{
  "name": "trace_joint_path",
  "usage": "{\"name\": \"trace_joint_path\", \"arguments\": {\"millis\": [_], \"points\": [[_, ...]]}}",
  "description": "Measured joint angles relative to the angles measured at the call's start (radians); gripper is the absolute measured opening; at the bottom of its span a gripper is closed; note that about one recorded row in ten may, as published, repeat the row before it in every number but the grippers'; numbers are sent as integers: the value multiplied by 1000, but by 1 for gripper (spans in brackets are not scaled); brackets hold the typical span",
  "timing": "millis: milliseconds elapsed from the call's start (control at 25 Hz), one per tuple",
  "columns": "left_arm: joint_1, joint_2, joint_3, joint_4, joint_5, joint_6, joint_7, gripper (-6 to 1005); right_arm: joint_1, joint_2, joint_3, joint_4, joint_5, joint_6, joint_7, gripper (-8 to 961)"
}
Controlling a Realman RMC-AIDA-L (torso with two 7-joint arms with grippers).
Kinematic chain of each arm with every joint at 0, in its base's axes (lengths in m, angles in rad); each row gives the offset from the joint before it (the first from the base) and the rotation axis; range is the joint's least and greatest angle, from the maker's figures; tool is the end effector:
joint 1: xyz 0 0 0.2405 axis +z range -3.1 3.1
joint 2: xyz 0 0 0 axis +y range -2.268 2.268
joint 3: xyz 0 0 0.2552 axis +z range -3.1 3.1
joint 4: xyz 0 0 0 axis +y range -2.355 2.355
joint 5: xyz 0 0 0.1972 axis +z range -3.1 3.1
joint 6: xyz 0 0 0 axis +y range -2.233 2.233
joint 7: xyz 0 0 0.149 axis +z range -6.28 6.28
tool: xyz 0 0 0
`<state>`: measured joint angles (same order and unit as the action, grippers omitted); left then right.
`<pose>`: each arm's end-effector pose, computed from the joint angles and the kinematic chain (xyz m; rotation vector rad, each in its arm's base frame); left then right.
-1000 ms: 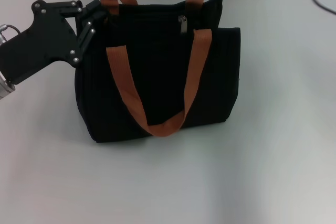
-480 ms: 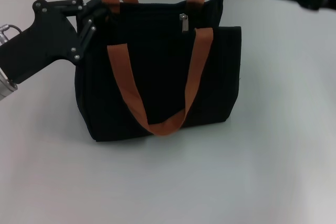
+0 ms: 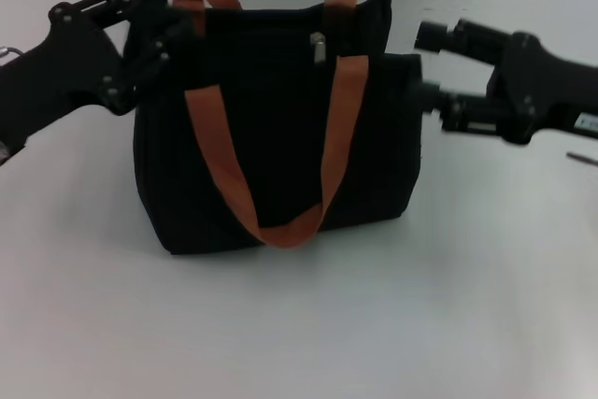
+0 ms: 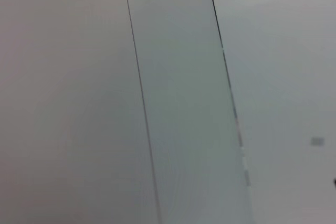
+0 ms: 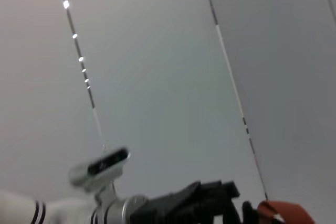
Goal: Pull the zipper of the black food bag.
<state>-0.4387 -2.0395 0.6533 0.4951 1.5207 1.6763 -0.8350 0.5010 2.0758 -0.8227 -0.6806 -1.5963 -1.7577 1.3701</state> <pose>-0.2517 0.3102 0.0401 -2.2863 -0.0880 -1.0698 0.1989 0.3091 0.0200 -2.6860 0.4138 1.2312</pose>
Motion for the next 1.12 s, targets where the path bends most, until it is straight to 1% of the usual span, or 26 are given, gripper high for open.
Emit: {"name": "trace_joint_path", "arguments": {"millis": [40, 120, 160, 240, 280, 320, 440, 520, 560, 600, 640, 680, 760, 800, 840, 880, 920, 960, 1000, 1080, 1120], "points": [[1, 8, 0, 9, 11, 16, -43, 348, 0, 0, 0, 17, -12, -5, -41, 791], [5, 32, 1, 39, 42, 61, -151, 440, 0, 0, 0, 24, -19, -5, -57, 822], [7, 39, 1, 49, 52, 73, -181, 480, 0, 0, 0, 30, -28, -4, -69, 838], [16, 62, 1, 91, 85, 110, -273, 561, 4, 0, 1, 33, -61, -1, -92, 838], [16, 62, 1, 91, 85, 110, -273, 601, 4, 0, 1, 33, -61, -1, -92, 838], [27, 80, -3, 137, 117, 156, -354, 641, 6, 0, 1, 33, -73, -1, -96, 838], [36, 93, -10, 158, 129, 236, -397, 708, 14, 1, -5, 36, -105, -21, -133, 838], [36, 93, -10, 158, 129, 236, -397, 753, 14, 1, -12, 41, -107, -28, -147, 838], [39, 93, 1, 157, 132, 314, -402, 776, 14, 2, -21, 46, -108, -33, -161, 838], [39, 93, 1, 157, 132, 314, -402, 798, 15, 2, -33, 53, -109, -35, -171, 838], [39, 82, 34, 156, 136, 328, -393, 821, 14, 2, -66, 64, -110, -35, -194, 838], [41, 73, 70, 154, 138, 330, -378, 843, 14, 2, -66, 64, -110, -35, -194, 838], [41, 73, 70, 154, 138, 330, -378, 841, 11, 3, -91, 84, -111, -34, -216, 838], [42, 55, 146, 126, 140, 329, -335, 839, 11, 3, -104, 103, -111, -34, -233, 838], [42, 55, 146, 126, 140, 329, -335, 838, 11, 3, -126, 141, -111, -31, -269, 838], [42, 43, 175, 88, 152, 321, -298, 837, 11, 3, -126, 141, -111, -31, -269, 838], [42, 43, 175, 88, 152, 321, -298, 837, 10, 3, -136, 161, -111, -24, -288, 838], [42, 43, 175, 88, 152, 321, -298, 837, 11, 3, -152, 215, -111, -4, -340, 838], [43, 28, 193, 39, 185, 303, -245, 837, 11, 3, -152, 215, -111, -4, -340, 838], [43, 28, 193, 39, 185, 303, -245, 837, 13, 3, -162, 273, -111, 23, -397, 838], [55, 13, 190, -24, 265, 237, -177, 837, 14, 3, -165, 299, -111, 40, -426, 838]]}}
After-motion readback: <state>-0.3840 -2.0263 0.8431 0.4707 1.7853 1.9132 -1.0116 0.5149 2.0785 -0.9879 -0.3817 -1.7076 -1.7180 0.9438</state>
